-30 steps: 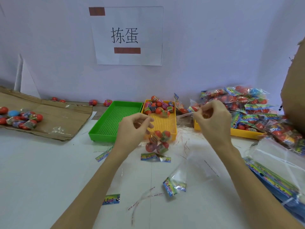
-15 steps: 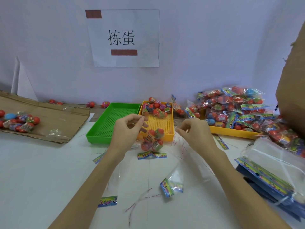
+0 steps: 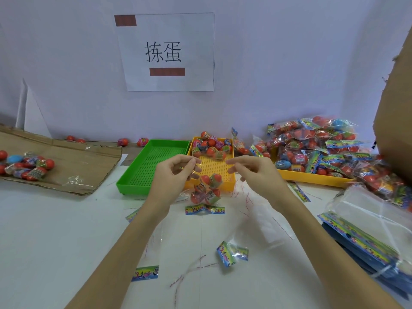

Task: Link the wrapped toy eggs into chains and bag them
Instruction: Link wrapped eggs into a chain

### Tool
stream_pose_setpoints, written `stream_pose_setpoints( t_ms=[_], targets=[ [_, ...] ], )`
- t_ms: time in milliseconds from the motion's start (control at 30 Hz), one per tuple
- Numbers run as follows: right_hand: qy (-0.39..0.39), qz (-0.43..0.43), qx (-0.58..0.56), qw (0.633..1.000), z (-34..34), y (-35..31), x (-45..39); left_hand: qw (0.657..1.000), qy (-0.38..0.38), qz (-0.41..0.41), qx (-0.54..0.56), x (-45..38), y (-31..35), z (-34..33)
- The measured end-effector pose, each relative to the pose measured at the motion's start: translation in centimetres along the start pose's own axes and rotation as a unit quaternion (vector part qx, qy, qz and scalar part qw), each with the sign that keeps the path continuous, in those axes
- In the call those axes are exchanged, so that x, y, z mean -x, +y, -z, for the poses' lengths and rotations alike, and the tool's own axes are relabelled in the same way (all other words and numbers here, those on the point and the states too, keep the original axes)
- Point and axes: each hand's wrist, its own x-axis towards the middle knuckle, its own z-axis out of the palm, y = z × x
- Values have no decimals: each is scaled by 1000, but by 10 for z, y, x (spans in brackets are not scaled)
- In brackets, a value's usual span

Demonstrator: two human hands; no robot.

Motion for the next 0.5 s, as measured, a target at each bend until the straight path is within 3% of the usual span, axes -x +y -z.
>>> stream_pose_setpoints(
  t_ms=[100, 233, 400, 500],
  targets=[
    [-11, -9, -54, 998, -7, -2, 2, 1000, -6, -1, 8, 0, 0, -1],
    [41, 8, -93, 995, -19, 4, 5, 1000, -23, 2, 4, 0, -2, 0],
    [17, -26, -122, 992, -13, 4, 4, 999, -51, 4, 9, -3, -3, 5],
    [-6, -26, -109, 994, -7, 6, 5, 999, -19, -22, -17, -5, -7, 6]
  ],
)
